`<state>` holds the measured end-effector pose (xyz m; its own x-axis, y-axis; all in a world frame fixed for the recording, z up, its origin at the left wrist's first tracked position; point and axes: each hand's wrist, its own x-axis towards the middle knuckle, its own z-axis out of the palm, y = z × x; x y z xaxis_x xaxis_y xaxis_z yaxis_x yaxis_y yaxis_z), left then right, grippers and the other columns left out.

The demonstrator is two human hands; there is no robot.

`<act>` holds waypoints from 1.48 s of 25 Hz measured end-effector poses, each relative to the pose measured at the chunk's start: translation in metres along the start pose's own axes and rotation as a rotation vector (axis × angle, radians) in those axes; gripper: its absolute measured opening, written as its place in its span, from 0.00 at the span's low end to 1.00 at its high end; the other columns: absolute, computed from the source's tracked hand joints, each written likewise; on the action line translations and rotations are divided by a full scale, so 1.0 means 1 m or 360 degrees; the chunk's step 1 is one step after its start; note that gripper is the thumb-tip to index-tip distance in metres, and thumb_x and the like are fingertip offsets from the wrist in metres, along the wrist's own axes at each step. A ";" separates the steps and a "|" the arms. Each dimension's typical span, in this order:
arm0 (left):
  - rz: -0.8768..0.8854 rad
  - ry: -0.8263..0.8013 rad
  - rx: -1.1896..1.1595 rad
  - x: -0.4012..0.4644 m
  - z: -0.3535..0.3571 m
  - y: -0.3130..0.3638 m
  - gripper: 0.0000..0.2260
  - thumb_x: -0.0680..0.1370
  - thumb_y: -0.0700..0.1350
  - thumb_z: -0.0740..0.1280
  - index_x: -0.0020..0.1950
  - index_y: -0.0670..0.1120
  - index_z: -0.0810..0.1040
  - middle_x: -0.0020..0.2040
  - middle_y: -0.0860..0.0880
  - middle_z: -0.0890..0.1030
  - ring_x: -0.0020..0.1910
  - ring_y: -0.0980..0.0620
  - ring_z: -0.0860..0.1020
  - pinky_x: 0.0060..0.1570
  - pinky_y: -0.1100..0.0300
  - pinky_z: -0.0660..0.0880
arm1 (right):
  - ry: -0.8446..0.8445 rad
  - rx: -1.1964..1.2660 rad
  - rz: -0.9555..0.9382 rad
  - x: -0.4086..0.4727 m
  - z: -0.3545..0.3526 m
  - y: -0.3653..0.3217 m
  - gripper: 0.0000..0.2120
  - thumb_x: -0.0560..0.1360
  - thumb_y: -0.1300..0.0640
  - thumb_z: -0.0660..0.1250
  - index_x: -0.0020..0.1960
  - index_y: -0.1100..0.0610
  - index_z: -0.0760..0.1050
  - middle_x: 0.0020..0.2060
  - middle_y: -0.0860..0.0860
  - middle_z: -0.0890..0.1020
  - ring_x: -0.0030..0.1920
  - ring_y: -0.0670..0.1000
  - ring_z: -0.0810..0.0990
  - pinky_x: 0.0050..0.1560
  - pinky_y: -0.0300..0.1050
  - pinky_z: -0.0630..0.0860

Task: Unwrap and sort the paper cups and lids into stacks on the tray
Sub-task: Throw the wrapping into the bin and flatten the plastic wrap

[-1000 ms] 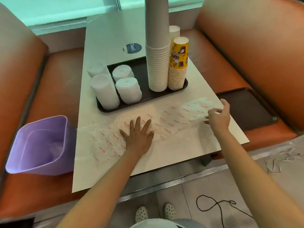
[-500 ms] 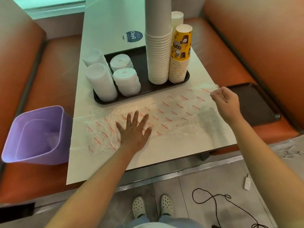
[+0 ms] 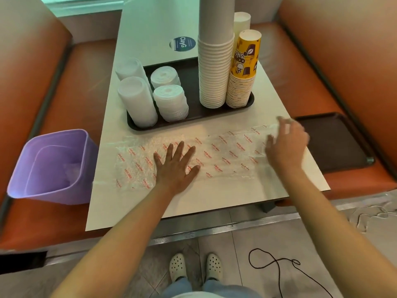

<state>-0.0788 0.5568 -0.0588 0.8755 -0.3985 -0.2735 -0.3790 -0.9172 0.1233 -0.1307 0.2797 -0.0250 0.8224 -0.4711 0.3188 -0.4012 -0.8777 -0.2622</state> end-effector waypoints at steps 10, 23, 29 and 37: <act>-0.0007 -0.0032 0.0039 -0.001 -0.001 -0.005 0.28 0.78 0.66 0.46 0.76 0.62 0.40 0.77 0.54 0.38 0.76 0.48 0.37 0.70 0.36 0.37 | -0.0957 -0.0160 -0.0054 -0.011 0.041 -0.009 0.24 0.80 0.38 0.41 0.76 0.37 0.44 0.77 0.45 0.42 0.76 0.56 0.38 0.67 0.71 0.35; -0.0901 0.0845 -0.0573 -0.034 -0.044 -0.047 0.27 0.76 0.49 0.65 0.73 0.48 0.61 0.71 0.41 0.63 0.69 0.40 0.64 0.64 0.45 0.64 | -0.0932 -0.0031 -0.0532 -0.054 0.033 -0.106 0.26 0.80 0.38 0.43 0.76 0.39 0.43 0.77 0.48 0.40 0.76 0.55 0.36 0.69 0.67 0.33; -0.1260 0.0317 -0.1360 -0.050 -0.048 -0.087 0.39 0.74 0.52 0.70 0.76 0.43 0.52 0.71 0.40 0.66 0.69 0.40 0.67 0.63 0.50 0.67 | -0.1024 -0.0137 -0.0476 -0.069 0.055 -0.111 0.29 0.77 0.33 0.43 0.76 0.37 0.43 0.77 0.47 0.41 0.76 0.56 0.37 0.67 0.70 0.33; -0.1135 0.0131 -0.1984 -0.052 -0.087 -0.099 0.07 0.77 0.39 0.66 0.53 0.42 0.73 0.44 0.45 0.76 0.34 0.52 0.72 0.33 0.59 0.71 | -0.0992 -0.0144 -0.0471 -0.069 0.055 -0.114 0.31 0.74 0.32 0.41 0.76 0.37 0.44 0.77 0.46 0.42 0.76 0.55 0.37 0.68 0.70 0.34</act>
<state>-0.0606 0.6683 0.0266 0.7938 0.1769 -0.5818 0.6066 -0.2985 0.7369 -0.1193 0.4172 -0.0668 0.9697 -0.0965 -0.2246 -0.1342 -0.9781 -0.1593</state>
